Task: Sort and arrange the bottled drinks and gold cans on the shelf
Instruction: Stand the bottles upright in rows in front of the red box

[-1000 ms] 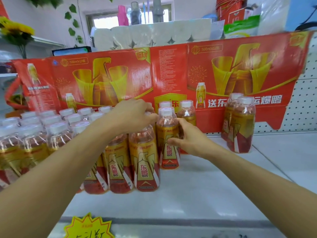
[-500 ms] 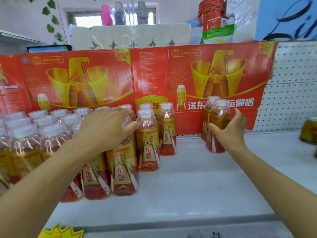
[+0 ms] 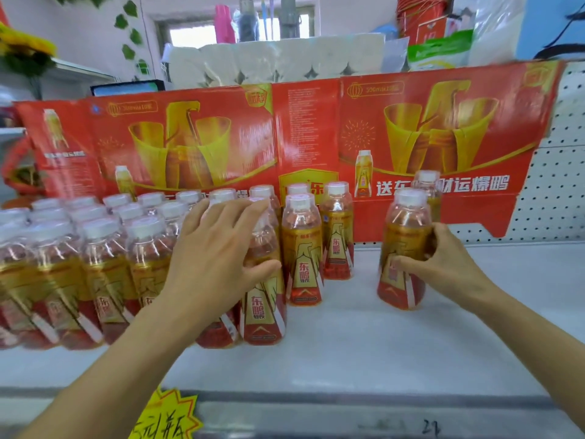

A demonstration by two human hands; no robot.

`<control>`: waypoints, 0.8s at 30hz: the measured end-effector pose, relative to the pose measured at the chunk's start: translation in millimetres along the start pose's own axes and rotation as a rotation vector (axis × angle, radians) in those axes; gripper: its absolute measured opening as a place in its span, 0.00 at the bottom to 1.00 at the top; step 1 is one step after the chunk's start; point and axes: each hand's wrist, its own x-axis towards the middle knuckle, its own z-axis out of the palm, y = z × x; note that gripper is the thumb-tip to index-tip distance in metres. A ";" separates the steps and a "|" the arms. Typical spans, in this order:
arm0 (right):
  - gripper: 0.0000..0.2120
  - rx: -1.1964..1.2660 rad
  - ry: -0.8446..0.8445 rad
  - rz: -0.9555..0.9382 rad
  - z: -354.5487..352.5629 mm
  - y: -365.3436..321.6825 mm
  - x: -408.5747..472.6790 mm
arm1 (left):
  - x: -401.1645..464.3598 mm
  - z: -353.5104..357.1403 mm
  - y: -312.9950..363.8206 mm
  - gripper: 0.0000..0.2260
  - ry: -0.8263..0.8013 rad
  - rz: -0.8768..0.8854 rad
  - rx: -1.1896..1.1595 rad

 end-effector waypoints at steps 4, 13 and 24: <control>0.23 0.042 -0.162 -0.119 25.4 -20.3 -29.6 | -2.9 1.4 -1.0 0.35 0.005 -0.021 -0.006; 0.20 0.099 -0.333 -0.219 69.0 -57.3 -51.4 | -5.1 -0.8 -5.9 0.35 0.032 0.016 -0.064; 0.24 0.131 -0.412 -0.221 72.4 -62.2 -55.7 | -8.2 0.3 -8.0 0.37 0.026 0.033 -0.078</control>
